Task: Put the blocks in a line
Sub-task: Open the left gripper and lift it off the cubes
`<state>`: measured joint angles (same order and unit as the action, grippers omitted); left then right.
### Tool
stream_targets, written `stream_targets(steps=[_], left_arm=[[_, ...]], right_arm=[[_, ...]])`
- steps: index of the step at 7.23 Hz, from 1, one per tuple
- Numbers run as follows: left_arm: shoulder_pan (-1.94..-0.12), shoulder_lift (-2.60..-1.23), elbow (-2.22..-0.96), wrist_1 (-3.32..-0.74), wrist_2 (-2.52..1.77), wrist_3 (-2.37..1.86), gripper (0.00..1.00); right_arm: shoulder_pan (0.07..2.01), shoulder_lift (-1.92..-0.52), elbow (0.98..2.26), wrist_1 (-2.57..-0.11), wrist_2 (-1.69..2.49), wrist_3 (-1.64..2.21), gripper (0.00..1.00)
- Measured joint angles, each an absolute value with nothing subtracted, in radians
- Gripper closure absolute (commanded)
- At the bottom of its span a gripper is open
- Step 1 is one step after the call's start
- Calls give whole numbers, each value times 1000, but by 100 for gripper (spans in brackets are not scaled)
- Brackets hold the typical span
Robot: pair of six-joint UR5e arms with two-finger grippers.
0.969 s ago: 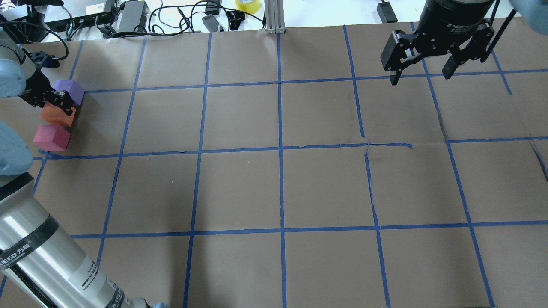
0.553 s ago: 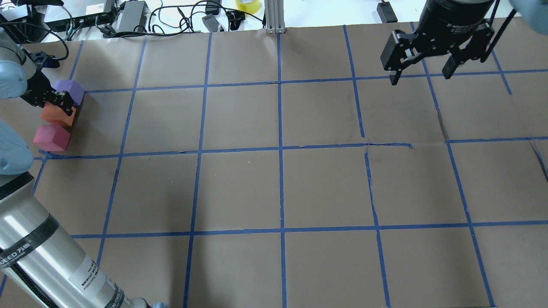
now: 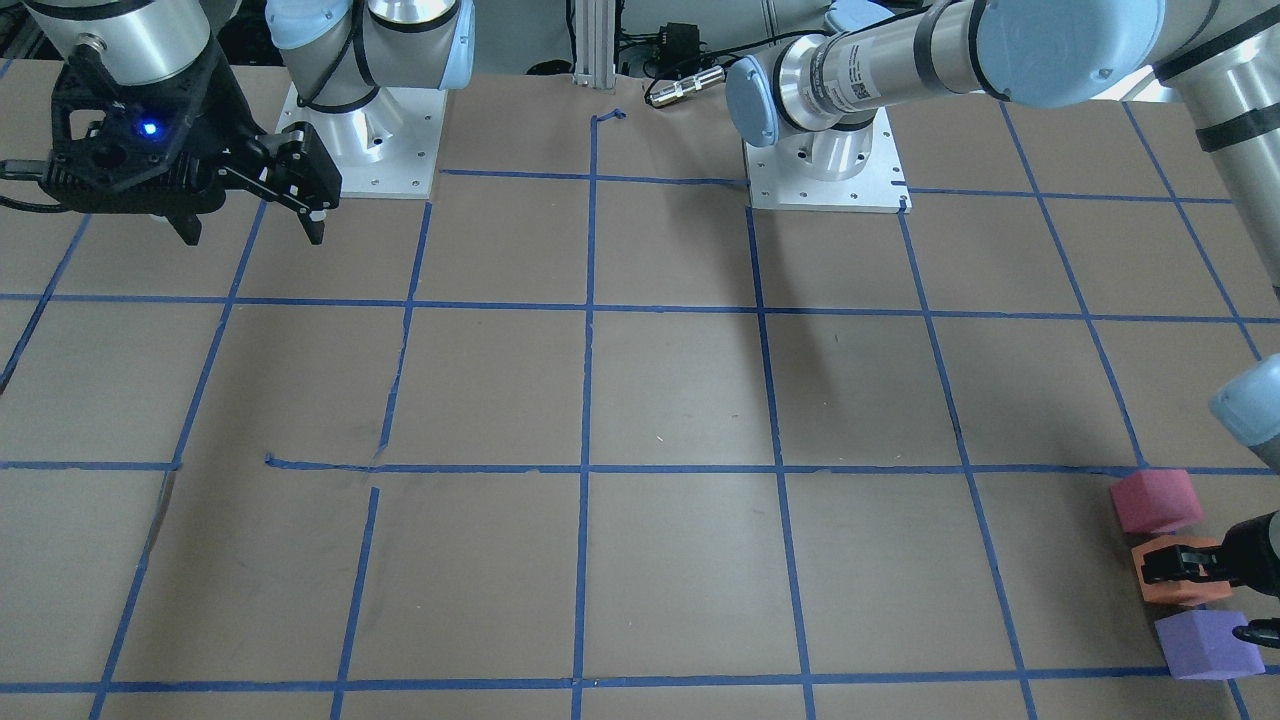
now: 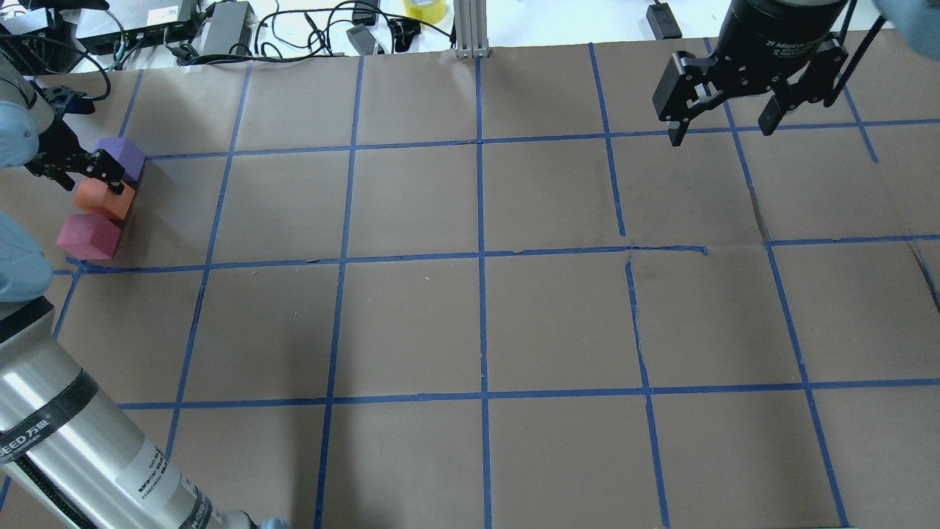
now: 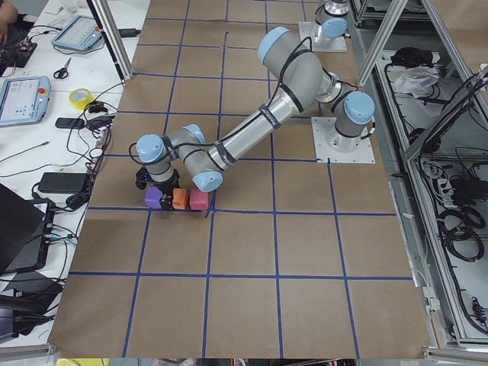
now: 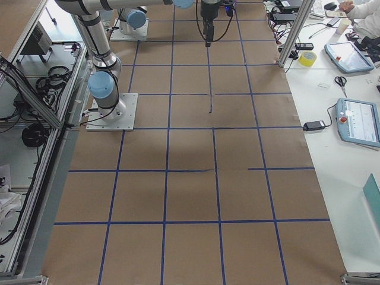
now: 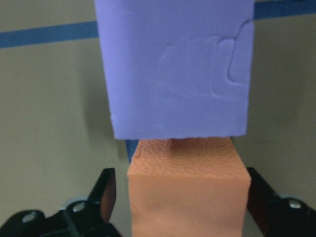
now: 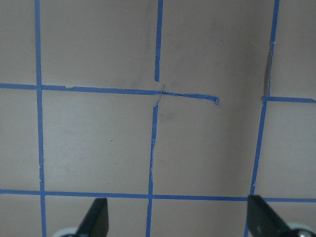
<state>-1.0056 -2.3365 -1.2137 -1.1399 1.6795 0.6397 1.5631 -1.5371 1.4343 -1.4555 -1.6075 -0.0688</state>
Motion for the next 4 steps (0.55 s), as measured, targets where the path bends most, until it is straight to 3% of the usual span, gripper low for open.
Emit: stream_targets(steps=[4], left_arm=[[-1042, -2063, -1227, -1419, 1671, 574, 0]], right_arm=[[1563, -1537, 1434, -1455, -1608, -70, 0]])
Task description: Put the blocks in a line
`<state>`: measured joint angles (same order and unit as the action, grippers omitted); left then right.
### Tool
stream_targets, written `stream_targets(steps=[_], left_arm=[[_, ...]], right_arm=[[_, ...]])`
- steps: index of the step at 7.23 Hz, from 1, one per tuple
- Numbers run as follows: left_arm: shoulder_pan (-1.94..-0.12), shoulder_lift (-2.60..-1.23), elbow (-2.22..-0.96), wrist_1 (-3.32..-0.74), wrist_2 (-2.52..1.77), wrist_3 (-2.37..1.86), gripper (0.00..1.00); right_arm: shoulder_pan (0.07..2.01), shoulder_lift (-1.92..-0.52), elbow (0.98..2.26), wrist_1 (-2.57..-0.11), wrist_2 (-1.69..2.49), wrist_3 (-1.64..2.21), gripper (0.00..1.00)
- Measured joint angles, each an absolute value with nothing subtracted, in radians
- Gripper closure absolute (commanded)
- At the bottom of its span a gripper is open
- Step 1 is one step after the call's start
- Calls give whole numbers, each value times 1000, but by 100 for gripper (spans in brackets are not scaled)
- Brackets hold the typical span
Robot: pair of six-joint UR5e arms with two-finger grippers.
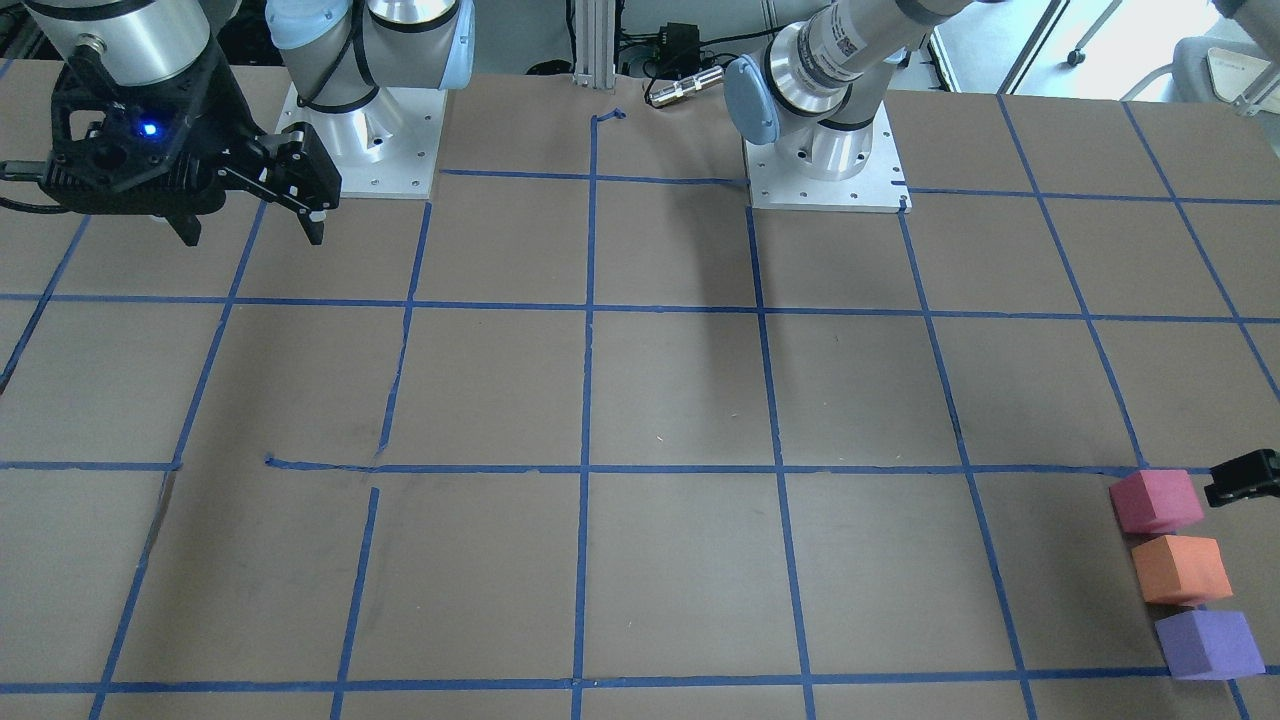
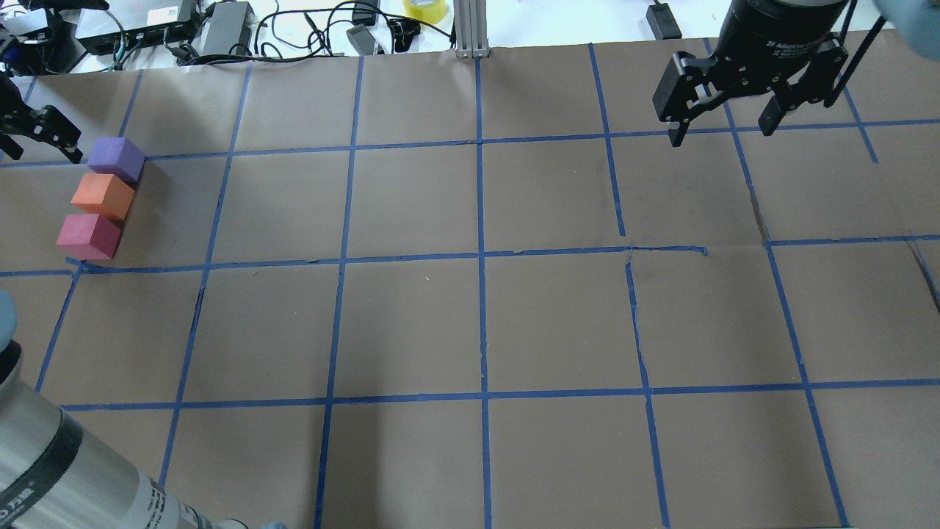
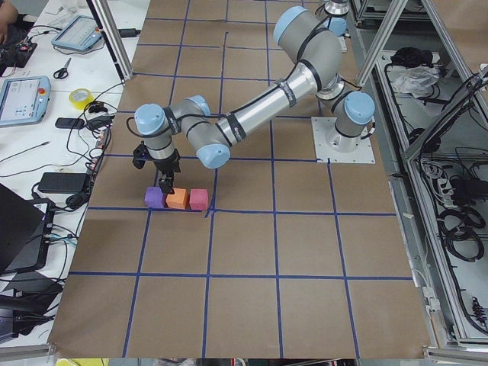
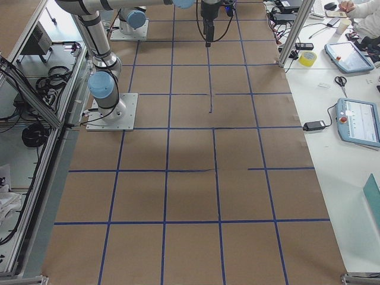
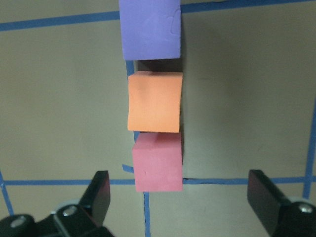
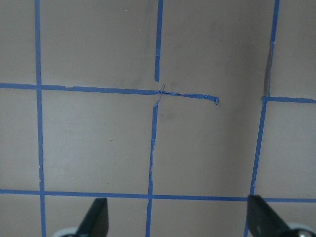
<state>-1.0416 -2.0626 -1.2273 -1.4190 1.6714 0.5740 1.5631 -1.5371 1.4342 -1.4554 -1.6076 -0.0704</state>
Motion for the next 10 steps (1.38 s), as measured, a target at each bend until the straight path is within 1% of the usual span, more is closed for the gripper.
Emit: stream_targets(steps=[2, 5, 8, 10], left_arm=[[-1129, -1900, -1289, -1541, 1656, 404, 0], [-1332, -1717, -1408, -1567, 1619, 152, 0], [-1515, -1636, -1484, -1562, 1612, -6, 0], [-1552, -1589, -1509, -1564, 1609, -67, 0]], right_arm=[[1563, -1537, 1434, -1456, -1608, -71, 0], [1563, -1537, 1434, -1455, -1608, -72, 0], [1563, -1537, 1434, -1454, -1608, -72, 0], [1563, -1537, 1434, -1454, -1609, -72, 0]])
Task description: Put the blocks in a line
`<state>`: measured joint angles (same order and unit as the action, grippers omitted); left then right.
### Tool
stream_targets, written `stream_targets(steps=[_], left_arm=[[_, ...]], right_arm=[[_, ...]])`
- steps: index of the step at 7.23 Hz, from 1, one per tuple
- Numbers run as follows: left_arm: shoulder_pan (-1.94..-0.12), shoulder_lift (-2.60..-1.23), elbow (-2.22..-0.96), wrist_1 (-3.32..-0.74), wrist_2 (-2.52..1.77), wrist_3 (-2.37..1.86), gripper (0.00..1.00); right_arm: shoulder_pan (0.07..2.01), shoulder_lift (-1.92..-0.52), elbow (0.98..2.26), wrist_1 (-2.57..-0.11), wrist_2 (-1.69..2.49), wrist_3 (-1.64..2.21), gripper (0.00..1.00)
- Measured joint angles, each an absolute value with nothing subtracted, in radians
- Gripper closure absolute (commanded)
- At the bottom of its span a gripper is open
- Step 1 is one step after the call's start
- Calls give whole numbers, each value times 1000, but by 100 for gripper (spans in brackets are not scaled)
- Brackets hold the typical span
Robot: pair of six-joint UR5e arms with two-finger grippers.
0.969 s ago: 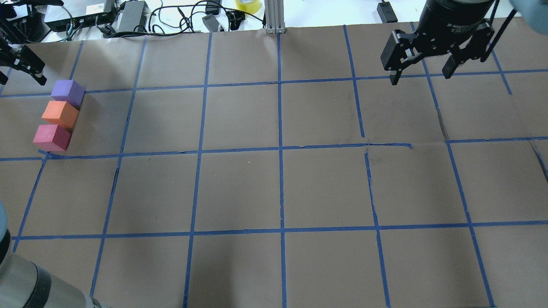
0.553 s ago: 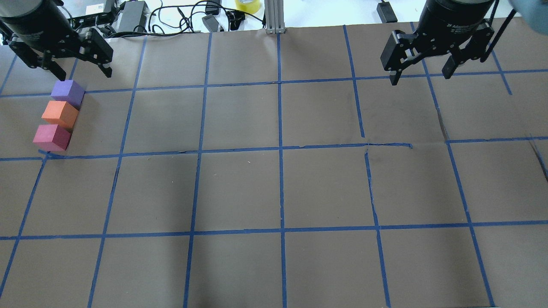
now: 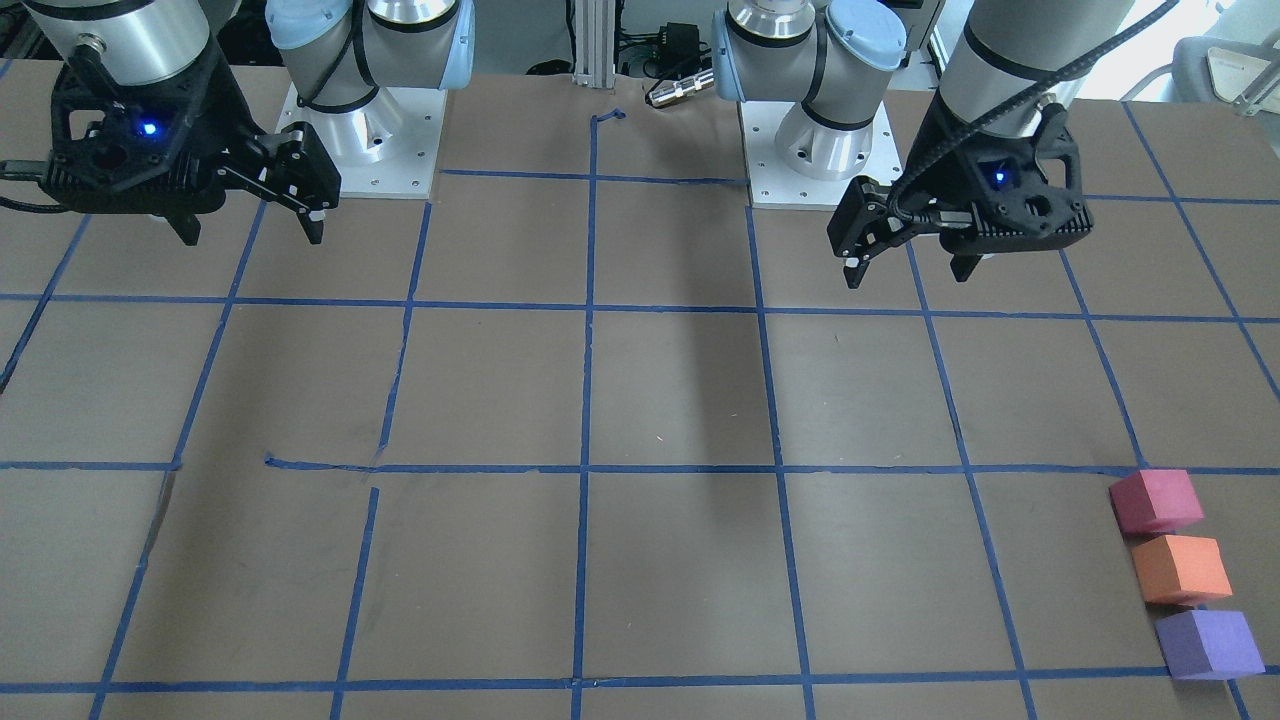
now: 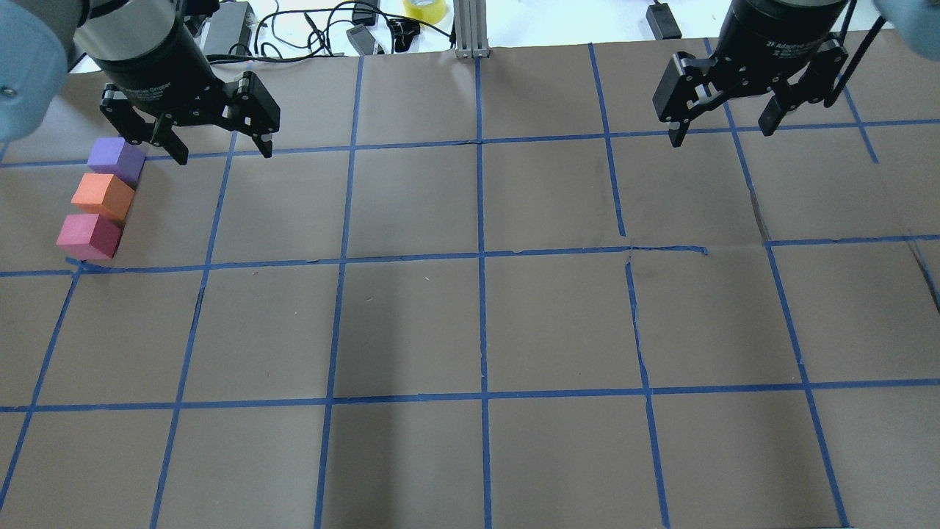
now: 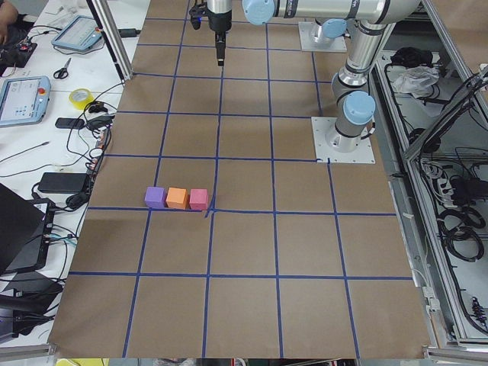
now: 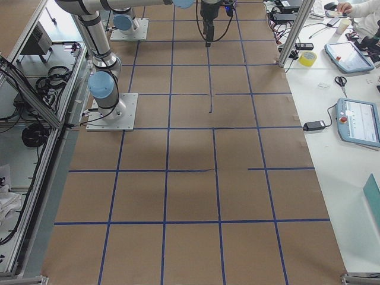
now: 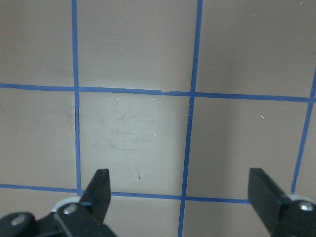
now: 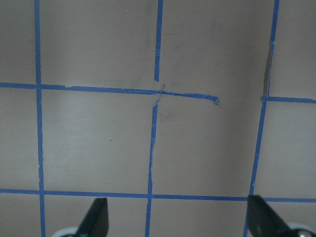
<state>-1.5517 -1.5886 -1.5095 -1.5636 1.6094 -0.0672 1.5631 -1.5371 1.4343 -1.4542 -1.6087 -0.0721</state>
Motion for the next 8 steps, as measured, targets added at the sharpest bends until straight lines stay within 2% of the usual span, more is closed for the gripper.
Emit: stream_targets(steps=[8], left_arm=[[-1562, -1567, -1516, -1572, 1525, -107, 0]], right_arm=[[1556, -1538, 1464, -1468, -1595, -63, 0]])
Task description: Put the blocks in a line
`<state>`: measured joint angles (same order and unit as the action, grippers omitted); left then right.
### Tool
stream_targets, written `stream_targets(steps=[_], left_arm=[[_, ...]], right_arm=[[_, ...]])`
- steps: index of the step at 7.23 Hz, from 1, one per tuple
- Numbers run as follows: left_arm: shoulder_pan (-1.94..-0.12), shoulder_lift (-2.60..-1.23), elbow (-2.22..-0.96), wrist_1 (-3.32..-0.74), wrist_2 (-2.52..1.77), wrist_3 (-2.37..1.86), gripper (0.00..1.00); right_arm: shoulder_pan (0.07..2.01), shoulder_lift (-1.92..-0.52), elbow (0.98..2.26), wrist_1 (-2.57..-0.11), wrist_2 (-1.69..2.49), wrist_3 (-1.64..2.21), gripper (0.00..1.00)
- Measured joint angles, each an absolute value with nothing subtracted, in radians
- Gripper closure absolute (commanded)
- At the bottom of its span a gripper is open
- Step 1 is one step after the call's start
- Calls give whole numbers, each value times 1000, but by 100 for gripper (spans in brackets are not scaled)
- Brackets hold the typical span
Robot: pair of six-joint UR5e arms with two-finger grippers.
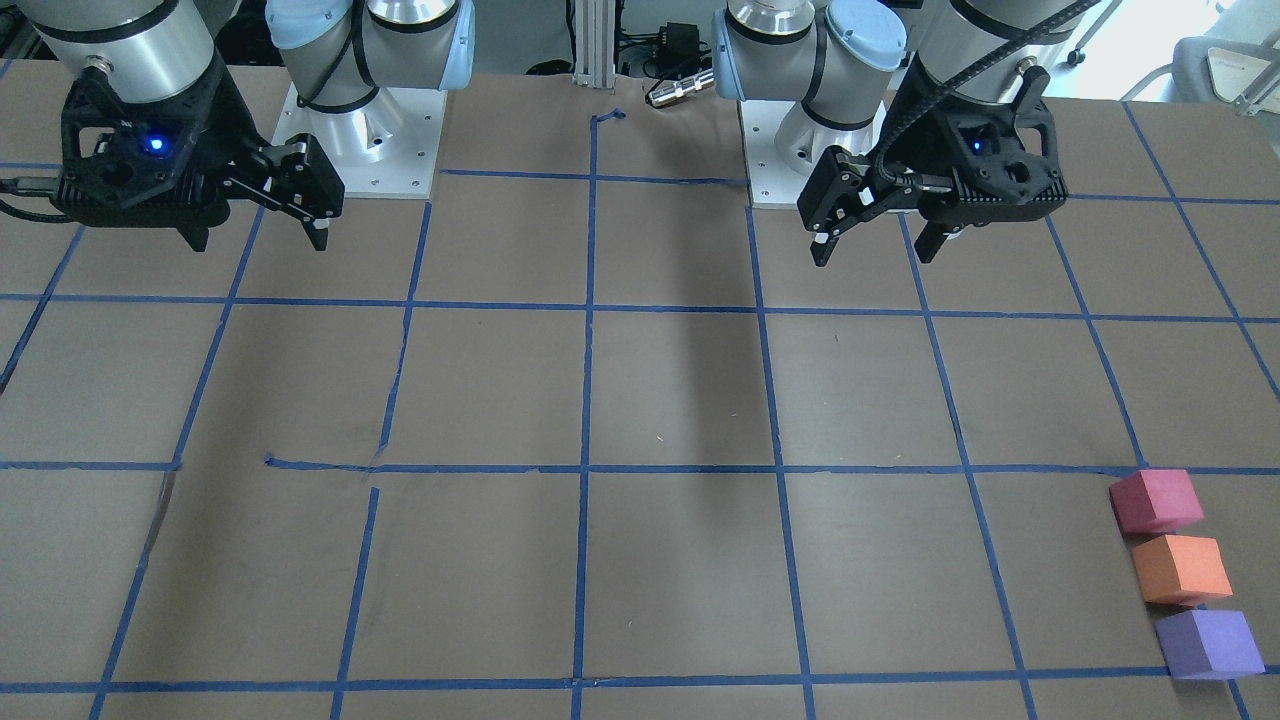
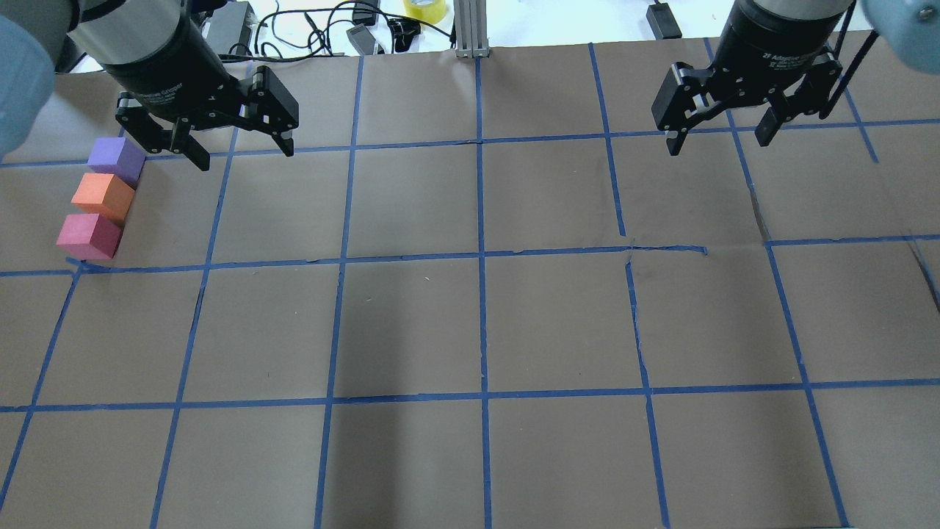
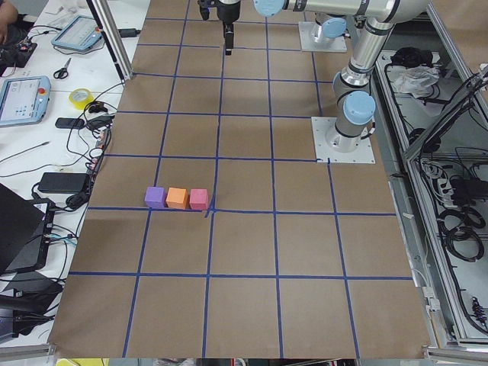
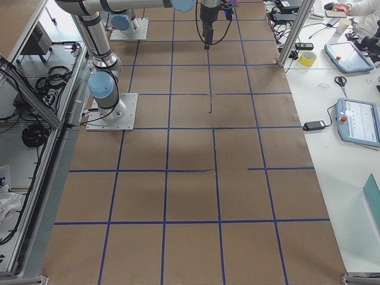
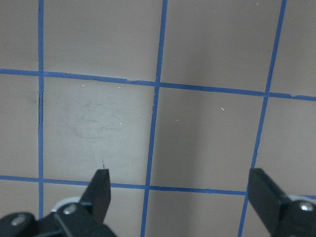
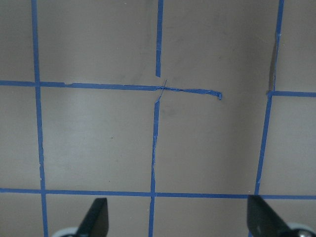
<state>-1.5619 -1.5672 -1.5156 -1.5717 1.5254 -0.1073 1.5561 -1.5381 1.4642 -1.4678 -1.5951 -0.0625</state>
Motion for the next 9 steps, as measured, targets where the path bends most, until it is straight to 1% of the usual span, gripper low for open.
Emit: stream_targets(steps=[4, 9], left_arm=[[-1559, -1571, -1516, -1568, 1532, -107, 0], [-1554, -1571, -1516, -1568, 1533, -103, 0]], right_arm=[[1557, -1538, 1470, -1526, -1588, -61, 0], [1556, -1538, 1471, -1534, -1589, -61, 0]])
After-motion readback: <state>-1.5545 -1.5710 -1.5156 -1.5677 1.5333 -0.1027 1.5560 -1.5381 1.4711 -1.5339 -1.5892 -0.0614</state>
